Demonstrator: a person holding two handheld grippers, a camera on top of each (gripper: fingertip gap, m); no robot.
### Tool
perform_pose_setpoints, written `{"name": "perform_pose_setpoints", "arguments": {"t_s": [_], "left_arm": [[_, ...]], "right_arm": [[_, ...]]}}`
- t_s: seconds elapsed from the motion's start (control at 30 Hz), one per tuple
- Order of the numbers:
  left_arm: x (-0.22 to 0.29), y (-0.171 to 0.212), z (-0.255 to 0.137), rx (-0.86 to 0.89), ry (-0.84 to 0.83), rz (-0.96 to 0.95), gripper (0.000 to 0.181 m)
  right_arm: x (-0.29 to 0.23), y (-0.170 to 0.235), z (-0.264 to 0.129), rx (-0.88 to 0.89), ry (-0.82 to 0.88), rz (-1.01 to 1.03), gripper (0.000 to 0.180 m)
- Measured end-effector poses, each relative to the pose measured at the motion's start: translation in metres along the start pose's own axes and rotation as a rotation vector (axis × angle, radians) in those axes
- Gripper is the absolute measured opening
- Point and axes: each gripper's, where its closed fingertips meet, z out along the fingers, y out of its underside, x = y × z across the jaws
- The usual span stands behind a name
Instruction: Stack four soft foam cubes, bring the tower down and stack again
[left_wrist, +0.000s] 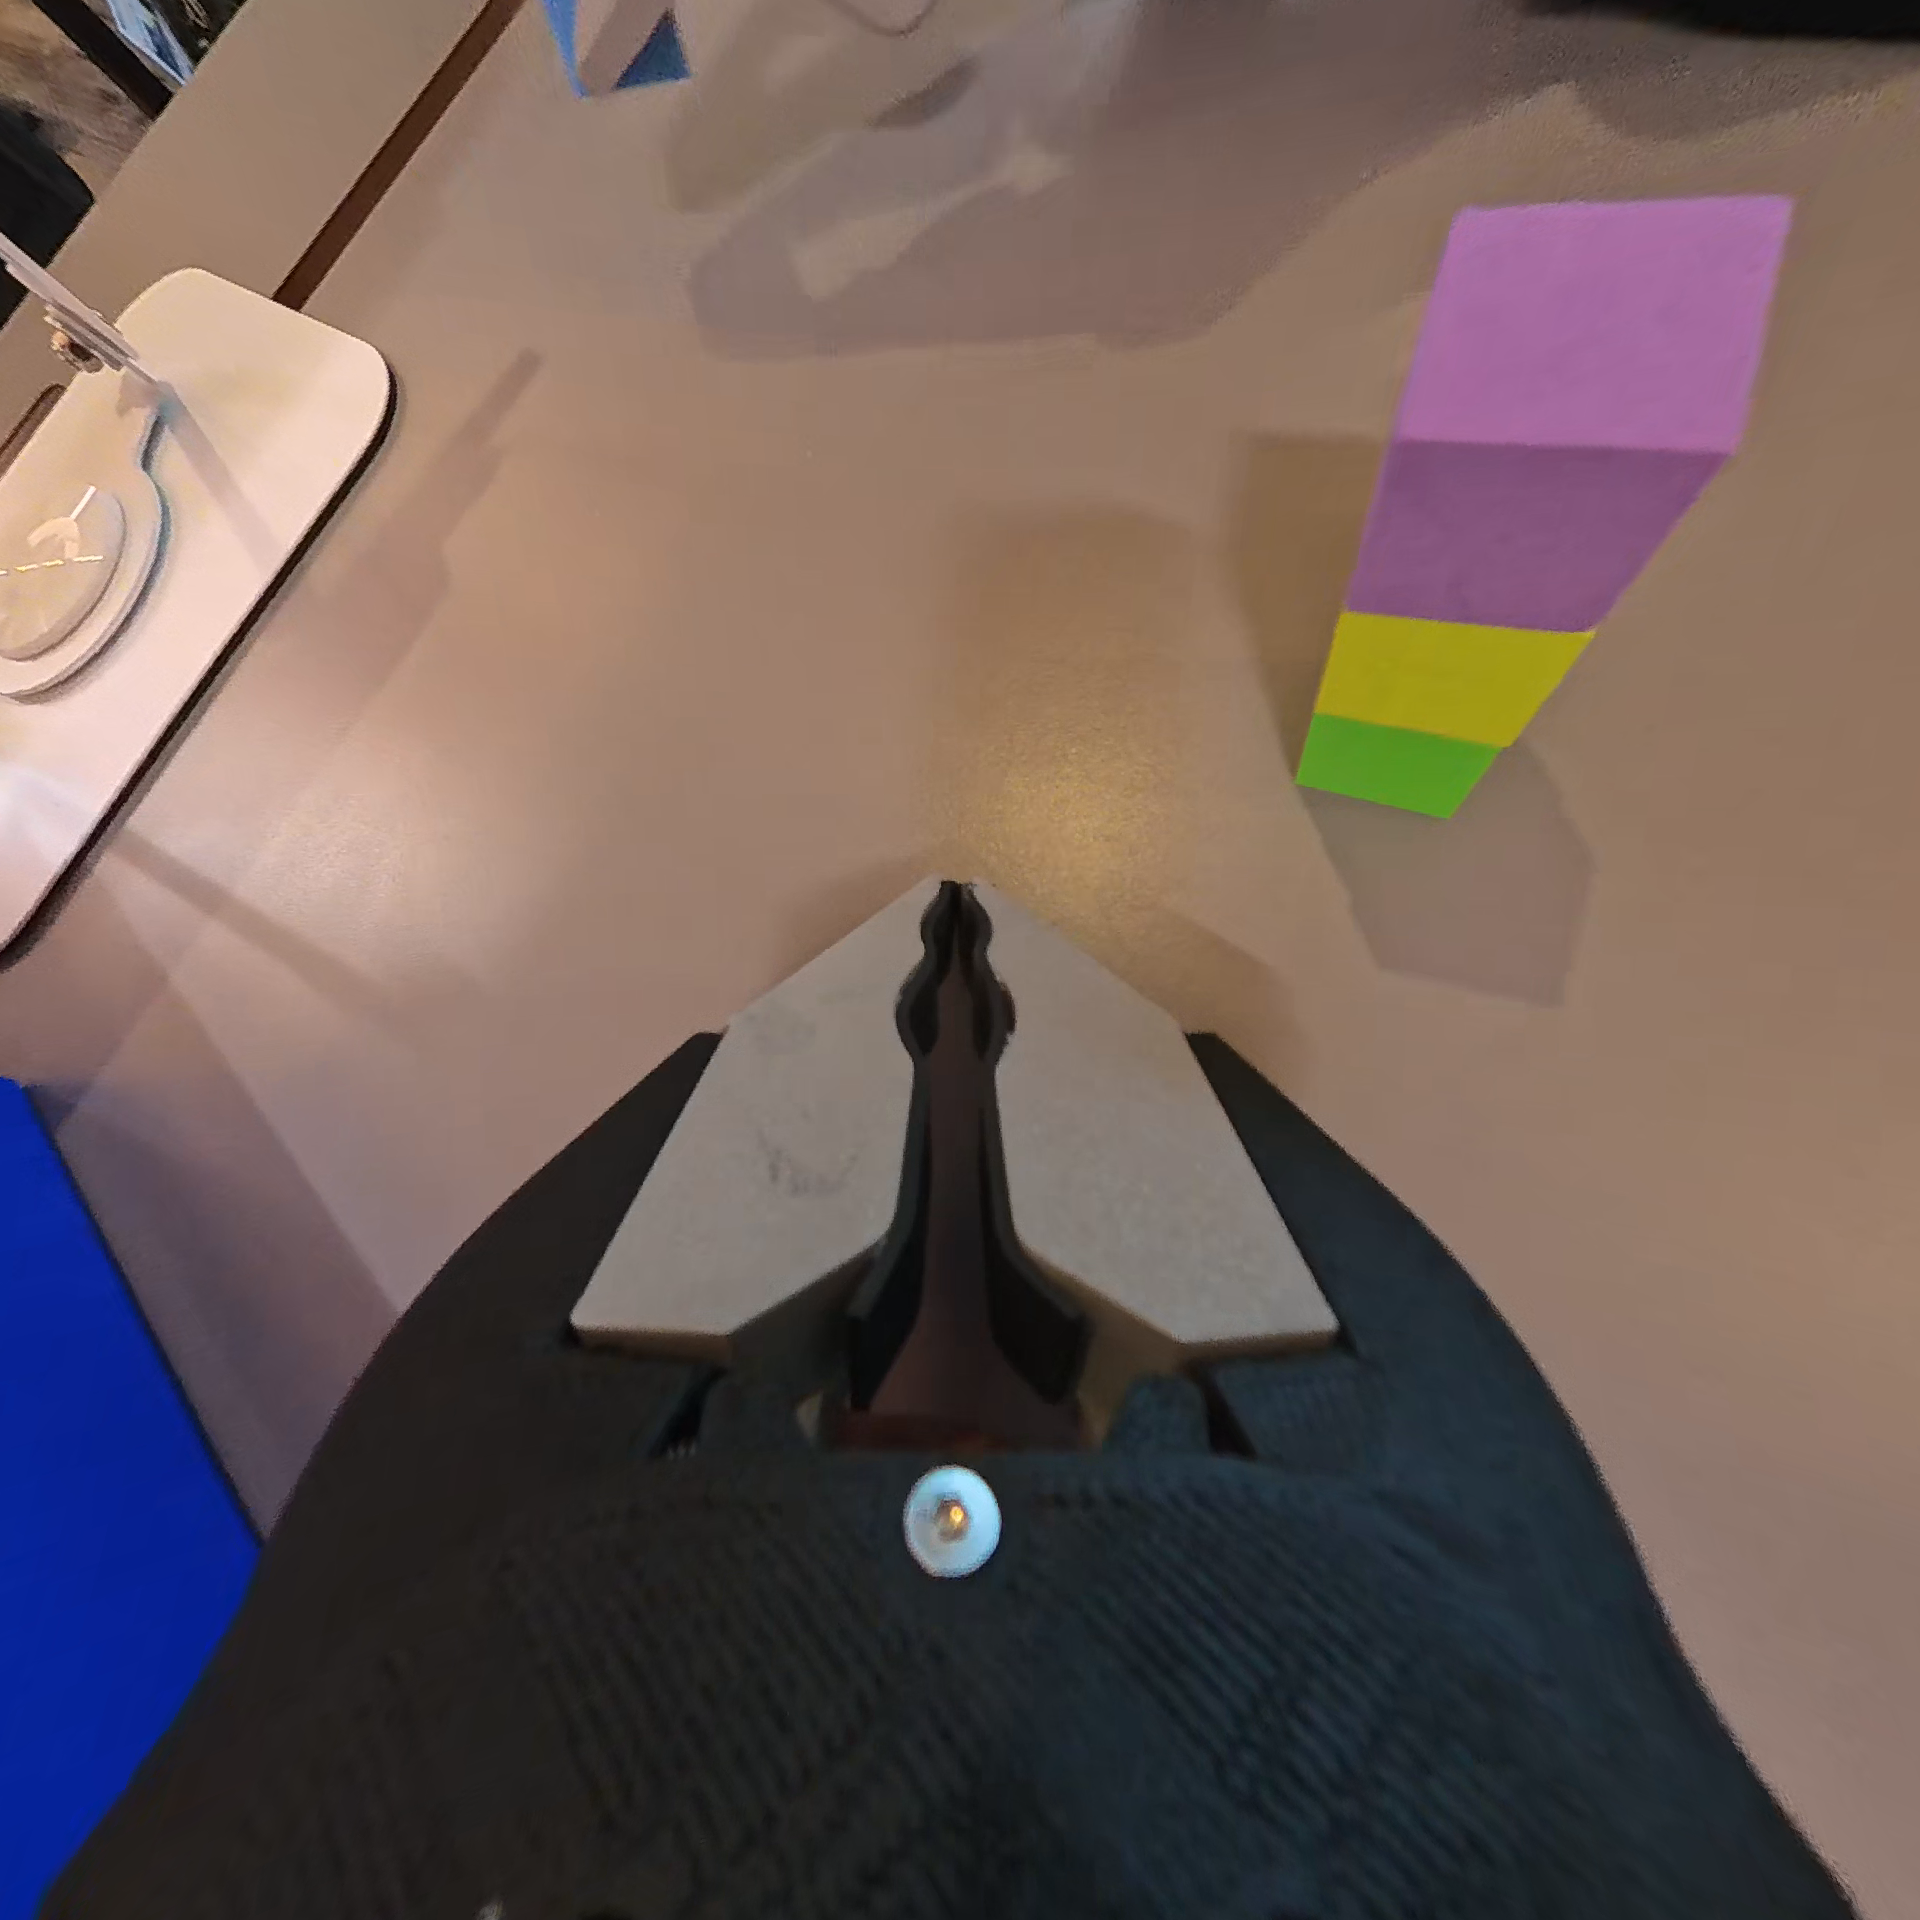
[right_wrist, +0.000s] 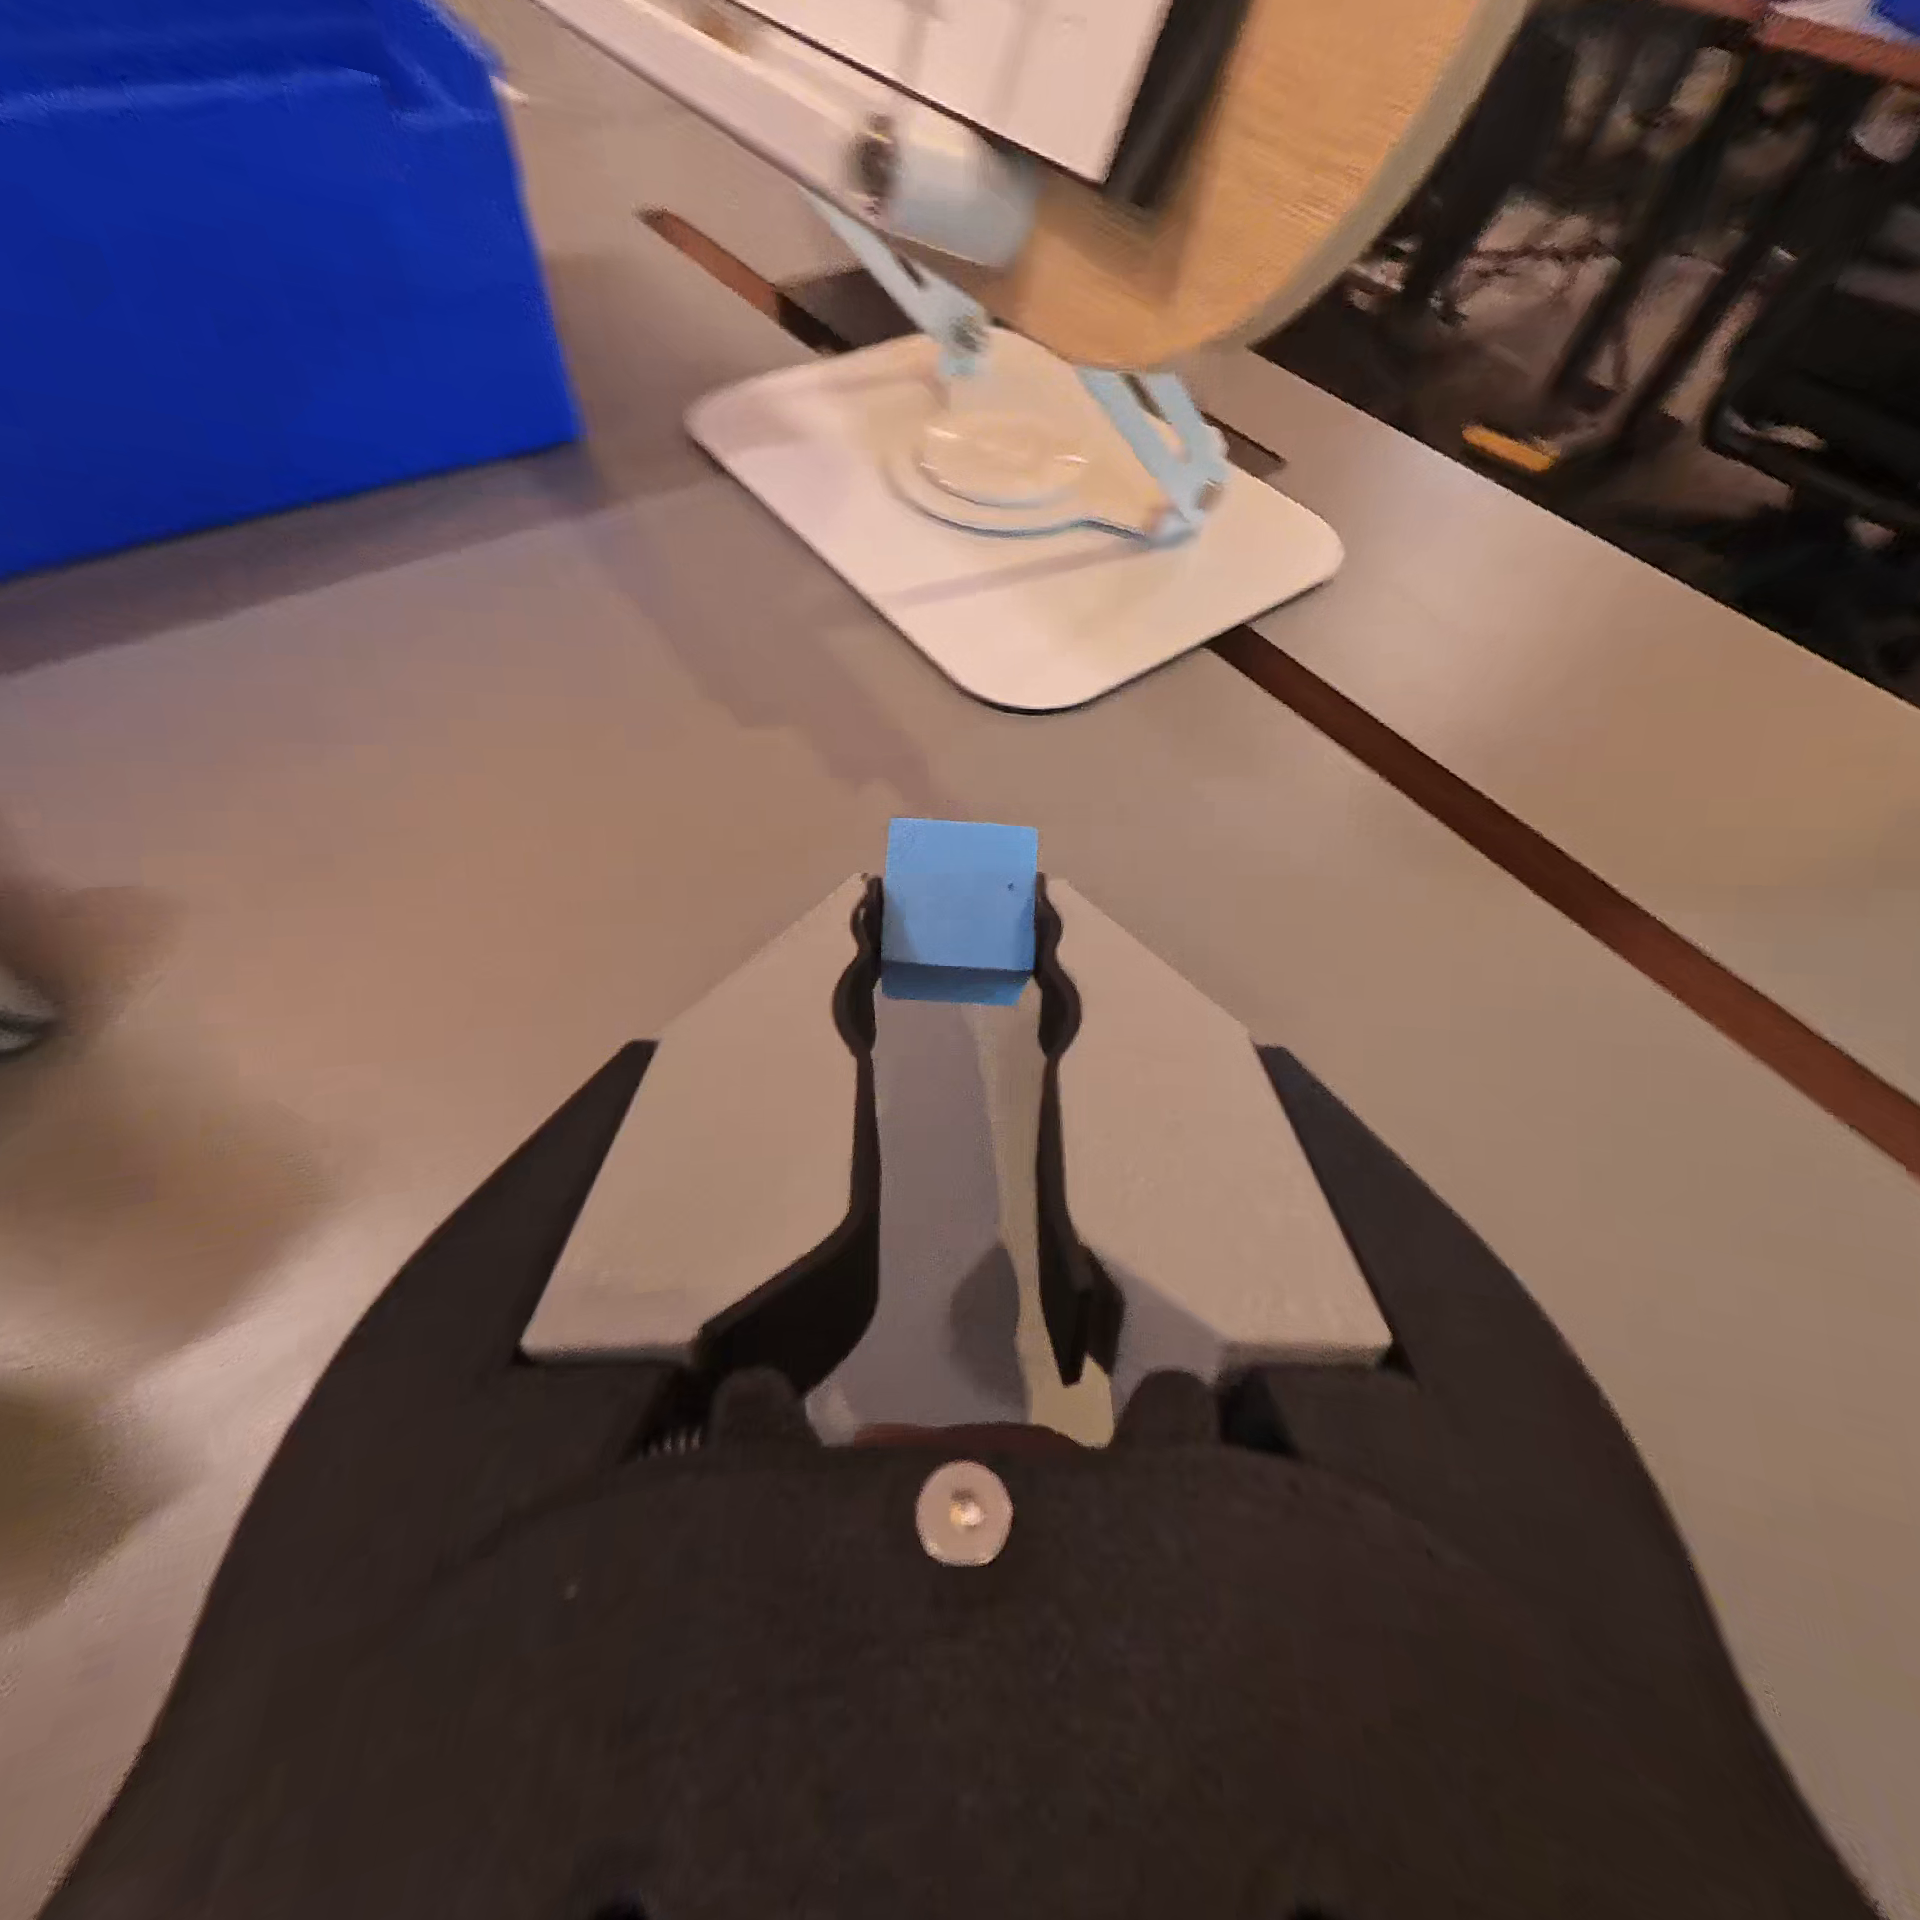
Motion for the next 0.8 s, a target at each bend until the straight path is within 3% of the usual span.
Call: {"name": "perform_pose_setpoints", "arguments": {"t_s": [0.2, 0.4, 0.53, 0.8], "left_arm": [[-0.004, 0.002, 0.000, -0.004, -0.025, 0.010, 0.000], [-0.005, 0.003, -0.001, -0.005, -0.030, 0.013, 0.000], [-0.005, 0.003, -0.001, -0.004, -0.027, 0.008, 0.000], [-0.005, 0.003, -0.001, -0.005, -0.037, 0.021, 0.000]], "right_arm": [[-0.070, 0.002, -0.047, 0.086, -0.213, -0.031, 0.025], [-0.161, -0.013, -0.093, 0.111, -0.526, -0.203, 0.025], [-0.191, -0.031, -0.111, 0.119, -0.578, -0.310, 0.025], [-0.210, -0.017, -0.111, 0.028, -0.599, -0.410, 0.026]]}}
